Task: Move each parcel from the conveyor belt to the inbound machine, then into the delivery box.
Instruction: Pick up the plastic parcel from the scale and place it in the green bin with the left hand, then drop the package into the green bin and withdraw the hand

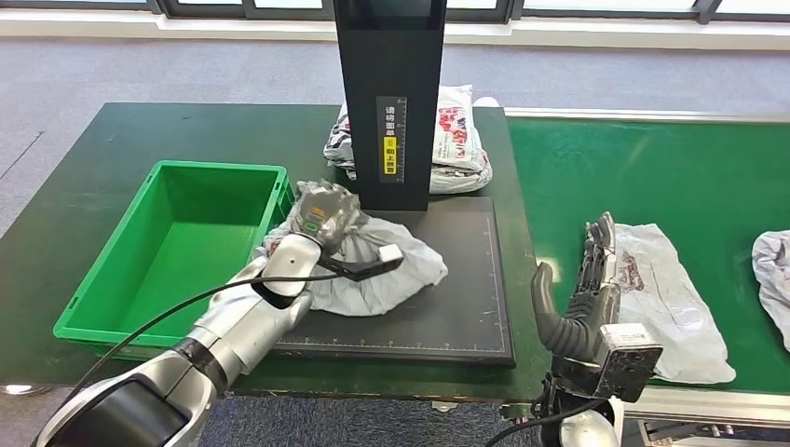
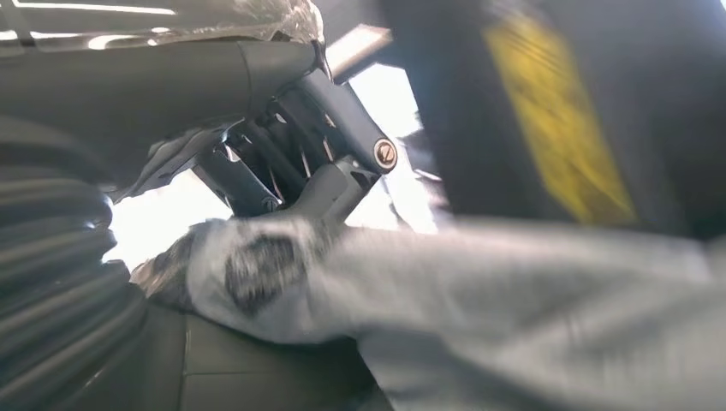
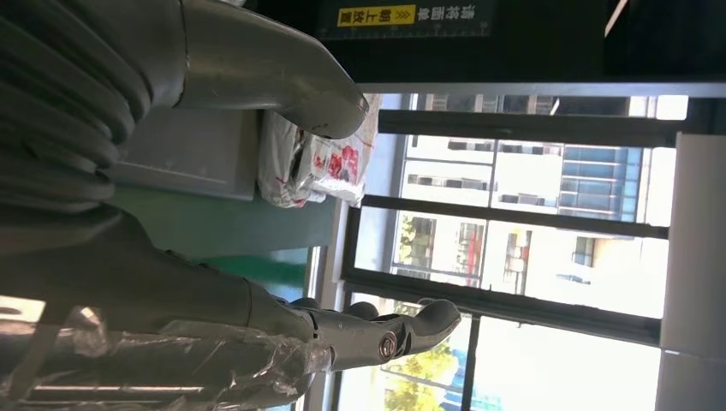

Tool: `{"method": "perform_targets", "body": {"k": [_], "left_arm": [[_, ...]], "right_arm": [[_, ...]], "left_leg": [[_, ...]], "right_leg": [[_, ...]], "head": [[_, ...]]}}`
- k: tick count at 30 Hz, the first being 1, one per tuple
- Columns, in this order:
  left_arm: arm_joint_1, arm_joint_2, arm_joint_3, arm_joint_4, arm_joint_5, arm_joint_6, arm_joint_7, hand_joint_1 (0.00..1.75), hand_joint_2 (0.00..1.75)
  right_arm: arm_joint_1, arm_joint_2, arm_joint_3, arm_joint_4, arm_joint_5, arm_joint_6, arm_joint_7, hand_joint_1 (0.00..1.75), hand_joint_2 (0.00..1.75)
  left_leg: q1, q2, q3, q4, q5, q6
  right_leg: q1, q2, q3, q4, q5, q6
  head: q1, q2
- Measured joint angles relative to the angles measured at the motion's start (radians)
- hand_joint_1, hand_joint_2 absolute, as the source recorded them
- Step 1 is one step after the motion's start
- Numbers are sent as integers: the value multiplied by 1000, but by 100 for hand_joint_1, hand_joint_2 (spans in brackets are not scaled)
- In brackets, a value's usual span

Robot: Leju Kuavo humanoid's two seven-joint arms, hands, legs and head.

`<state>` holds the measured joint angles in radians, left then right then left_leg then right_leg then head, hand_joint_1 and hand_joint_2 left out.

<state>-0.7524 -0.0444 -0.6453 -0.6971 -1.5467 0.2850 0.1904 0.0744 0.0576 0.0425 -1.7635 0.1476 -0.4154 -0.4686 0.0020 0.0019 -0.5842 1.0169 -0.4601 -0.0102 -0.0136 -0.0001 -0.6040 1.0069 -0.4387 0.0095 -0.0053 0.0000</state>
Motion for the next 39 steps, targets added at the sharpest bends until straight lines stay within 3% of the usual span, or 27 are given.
{"method": "perform_targets", "body": {"k": [5, 9, 14, 19, 23, 25, 31, 33, 35, 37, 39], "left_arm": [[53, 91, 115, -259, -3, 101, 142, 175, 175], [109, 132, 222, -439, -3, 157, 141, 175, 175], [158, 151, 327, -562, -4, 205, 113, 175, 175], [190, 173, 375, -625, -4, 217, 149, 175, 175], [197, 250, 373, -680, -4, 197, 361, 175, 175], [199, 289, 371, -699, -4, 181, 421, 175, 175], [215, 348, 379, -718, -4, 143, 435, 172, 175], [218, 355, 389, -714, -4, 98, 433, 85, 175], [222, 356, 401, -702, -4, 45, 430, 0, 87], [225, 356, 409, -678, -4, -8, 435, 0, 0], [231, 356, 413, -653, -4, -52, 442, 0, 0]], "right_arm": [[59, 0, -1, -33, -5, -33, -3, 0, 175], [91, 0, -1, -55, -15, -44, -5, 0, 175], [94, 0, -1, -57, -27, -48, -12, 0, 175], [93, 0, -1, -58, -27, -48, -10, 0, 175], [91, 1, -1, -60, -7, -46, 12, 0, 175], [94, 2, -1, -66, 2, -45, 20, 0, 175], [95, 8, -1, -77, 9, -42, 24, 0, 175], [95, 11, -1, -79, 12, -35, 26, 0, 175], [94, 16, -1, -82, 18, -23, 32, 0, 175], [89, 23, -3, -82, 28, -8, 42, 0, 175], [82, 30, -7, -83, 40, 6, 51, 0, 175]], "left_leg": [[1, 0, -1, -1, 0, -1], [1, 0, -2, -1, 0, -1], [1, 0, -2, -1, -1, -1], [1, 0, -2, -1, 0, -1], [2, 2, -2, -1, -1, -2], [2, 2, -2, -1, -1, -2], [3, -1, -2, -1, 0, -3], [3, 0, -2, -1, 0, -3], [3, 0, -2, -1, 0, -3], [3, 0, -2, -1, 0, -3], [3, 0, -2, -1, 0, -3]], "right_leg": [[1, 1, -1, 0, -1, -1], [1, 1, -2, 0, -1, -2], [1, 0, -2, 0, -2, -2], [1, 0, -2, 0, -1, -2], [2, 2, -3, 0, -1, -2], [3, 2, -3, 0, -2, -3], [3, 0, -2, 0, -2, -3], [3, 1, -2, 0, -2, -3], [3, 1, -2, 0, -2, -3], [3, 0, -2, 0, -2, -3], [3, 0, -2, 0, -2, -3]], "head": [[0, 0], [0, 0], [0, 0], [0, 0], [0, 0], [0, 0], [0, 0], [0, 0], [0, 0], [0, 0], [0, 0]]}}
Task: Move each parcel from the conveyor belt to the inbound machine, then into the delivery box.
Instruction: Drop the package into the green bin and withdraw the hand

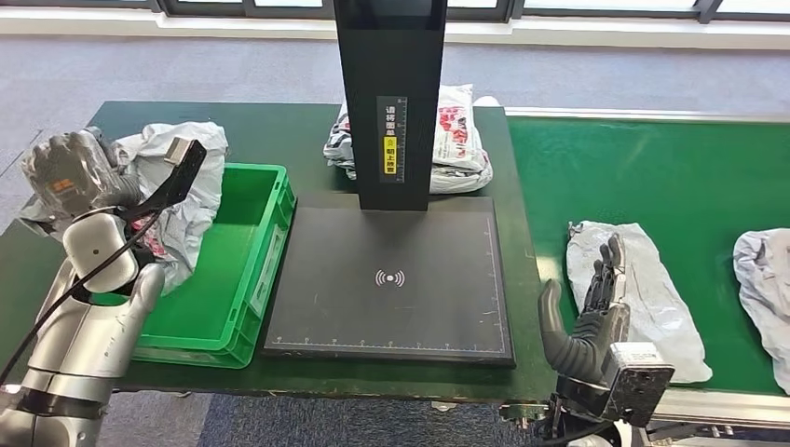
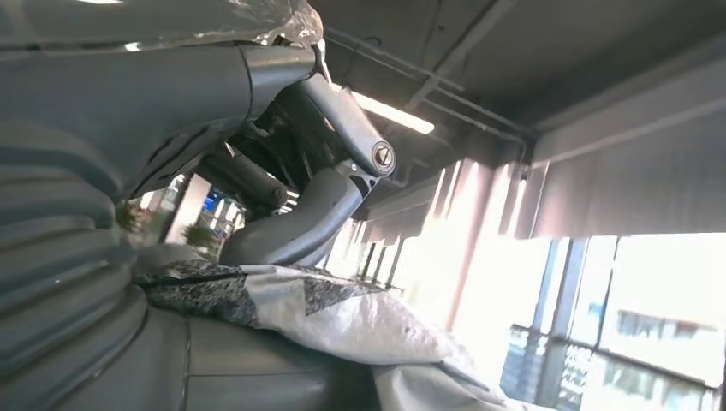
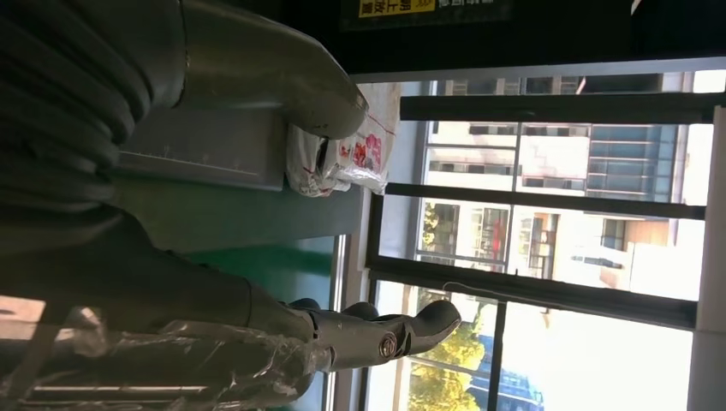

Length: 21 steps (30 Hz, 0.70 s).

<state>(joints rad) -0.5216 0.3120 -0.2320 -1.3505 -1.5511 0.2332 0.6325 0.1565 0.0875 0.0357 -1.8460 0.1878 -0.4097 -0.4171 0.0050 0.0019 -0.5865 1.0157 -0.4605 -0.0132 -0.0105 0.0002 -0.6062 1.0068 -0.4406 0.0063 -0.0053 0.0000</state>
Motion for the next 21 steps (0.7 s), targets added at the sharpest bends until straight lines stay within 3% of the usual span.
{"method": "perform_targets", "body": {"k": [3, 8, 16, 21], "left_arm": [[7, -7, 17, 37, 0, -40, -9, 0, 0], [17, -59, 88, 114, 0, -121, -86, 0, 0], [20, -108, 131, 153, 0, -175, -107, 0, 0], [18, -156, 186, 175, 56, -221, -277, 0, 0]], "right_arm": [[-14, 9, -6, 0, 15, 15, 12, 0, 175], [-46, 31, -26, 0, 51, 60, 34, 0, 175], [-64, 53, -49, 0, 74, 96, 45, 0, 175], [-73, 62, -70, 0, 92, 134, 65, 0, 175]], "left_leg": [[0, 1, 0, 0, 0, 0], [0, 0, 0, 0, 0, 0], [0, 0, 0, 0, 0, 0], [0, 0, 0, 0, 0, 0]], "right_leg": [[0, 0, 0, 0, 0, 0], [0, 0, 0, 0, 0, 0], [0, 1, -1, 0, 0, 0], [0, 0, -1, 0, 0, 0]], "head": [[0, 0], [0, 0], [0, 0], [0, 0]]}}
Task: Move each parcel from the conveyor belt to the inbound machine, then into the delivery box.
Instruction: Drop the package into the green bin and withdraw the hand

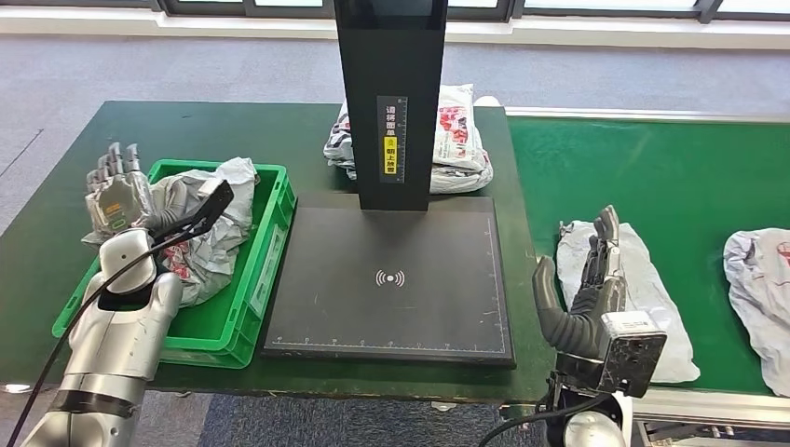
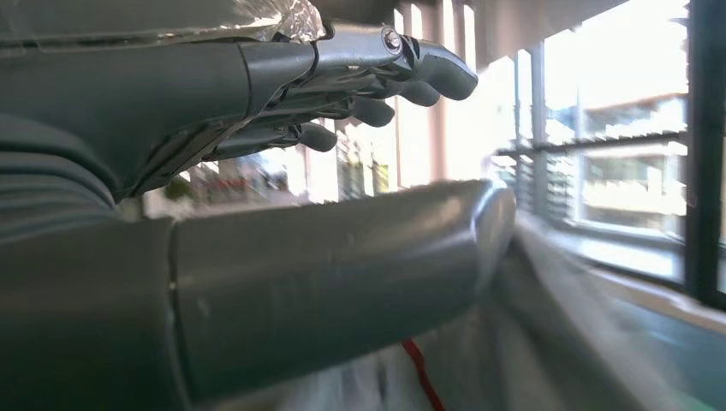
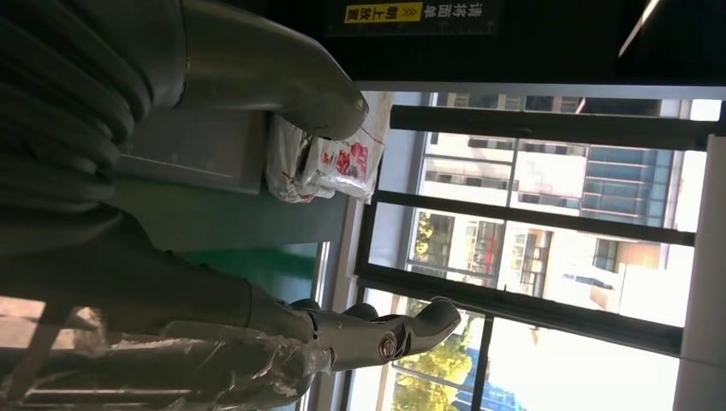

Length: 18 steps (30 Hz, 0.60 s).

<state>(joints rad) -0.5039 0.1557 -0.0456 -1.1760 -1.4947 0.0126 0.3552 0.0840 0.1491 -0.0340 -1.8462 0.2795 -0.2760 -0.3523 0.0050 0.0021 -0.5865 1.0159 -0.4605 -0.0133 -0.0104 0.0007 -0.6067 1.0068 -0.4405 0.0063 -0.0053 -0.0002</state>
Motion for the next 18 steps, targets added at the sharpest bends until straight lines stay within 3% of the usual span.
{"method": "perform_targets", "body": {"k": [4, 10, 18], "left_arm": [[-24, -42, 60, 35, 181, -14, -166, 0, 0], [-50, -78, 144, 74, 579, -49, -375, 0, 0], [-48, -99, 183, 31, 941, 22, -464, 0, 0]], "right_arm": [[0, -4, -27, 4, -17, 15, 6, 0, 175], [22, -29, -43, 21, -62, 10, -16, 0, 175], [43, -50, -43, 29, -71, -18, 1, 0, 175]], "left_leg": [[0, 0, 0, 0, 0, 0], [0, 1, 1, 0, 0, 0], [0, 0, 0, 0, 0, 0]], "right_leg": [[0, 0, 0, 0, 0, 0], [0, 1, 0, 0, 0, 0], [0, 1, 0, 0, 0, 0]], "head": [[0, 0], [0, 0], [0, 0]]}}
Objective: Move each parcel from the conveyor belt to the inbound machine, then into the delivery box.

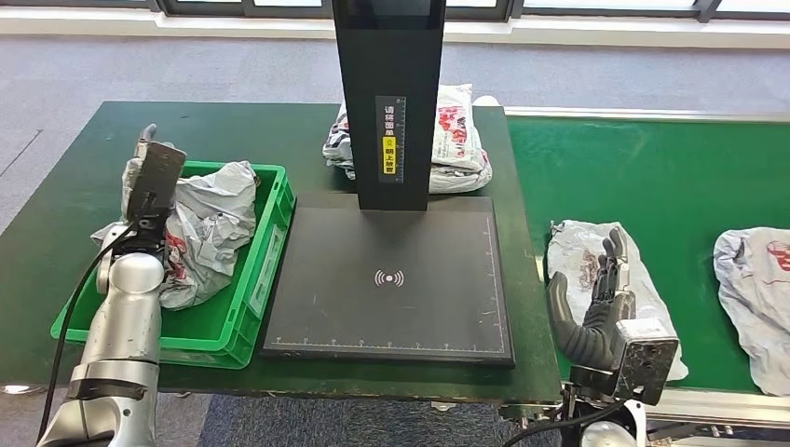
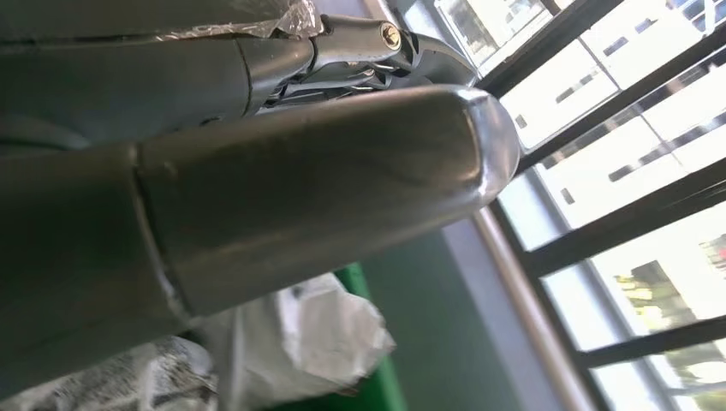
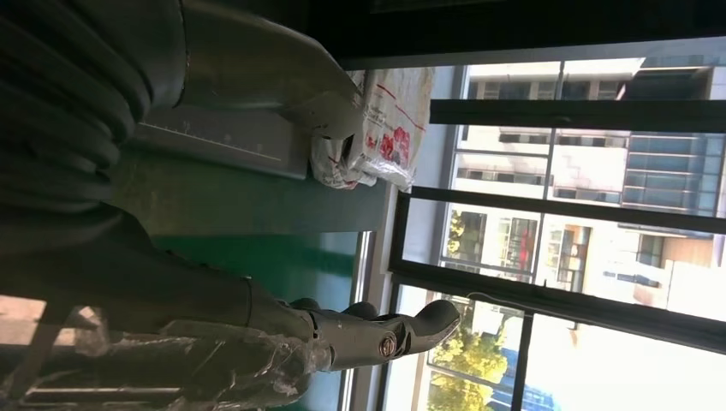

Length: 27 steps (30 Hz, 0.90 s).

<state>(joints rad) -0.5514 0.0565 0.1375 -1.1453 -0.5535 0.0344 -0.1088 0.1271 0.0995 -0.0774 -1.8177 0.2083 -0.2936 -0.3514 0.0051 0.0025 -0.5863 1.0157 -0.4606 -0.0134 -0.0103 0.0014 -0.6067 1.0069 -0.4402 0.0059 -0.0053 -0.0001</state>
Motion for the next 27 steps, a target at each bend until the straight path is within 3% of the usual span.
{"method": "perform_targets", "body": {"k": [1, 5, 12, 19, 27], "left_arm": [[4, -4, 3, -14, 48, 6, -11, 0, 0], [40, -26, 1, -80, 191, -1, -45, 0, 175], [140, -81, -113, -180, 316, -42, -96, 0, 175], [185, -138, -264, -198, 375, -55, -119, 0, 175], [212, -178, -311, -194, 391, -75, -119, 0, 175]], "right_arm": [[0, -3, 0, 2, 2, 0, 8, 0, 175], [-26, -25, -2, 37, 41, 23, 68, 0, 175], [-203, -112, -79, 241, 267, 102, 239, 0, 175], [-465, -291, -125, 623, 499, 124, 319, 0, 175], [-682, -383, -119, 979, 738, 173, 444, 0, 175]], "left_leg": [[0, 0, 0, 0, 0, 0], [-1, 1, 0, 0, 0, 0], [-2, 0, 0, 1, 1, 2], [-5, -2, -2, 3, 2, 4], [-4, -3, -2, 2, 3, 4]], "right_leg": [[0, 0, 0, 0, 0, 0], [-1, 0, 0, 0, 0, 0], [-2, 0, 1, -1, 2, 3], [-5, -2, 1, -1, 5, 6], [-4, -3, 1, -1, 5, 6]], "head": [[0, 0], [0, 0], [0, 0], [0, 0], [0, 0]]}}
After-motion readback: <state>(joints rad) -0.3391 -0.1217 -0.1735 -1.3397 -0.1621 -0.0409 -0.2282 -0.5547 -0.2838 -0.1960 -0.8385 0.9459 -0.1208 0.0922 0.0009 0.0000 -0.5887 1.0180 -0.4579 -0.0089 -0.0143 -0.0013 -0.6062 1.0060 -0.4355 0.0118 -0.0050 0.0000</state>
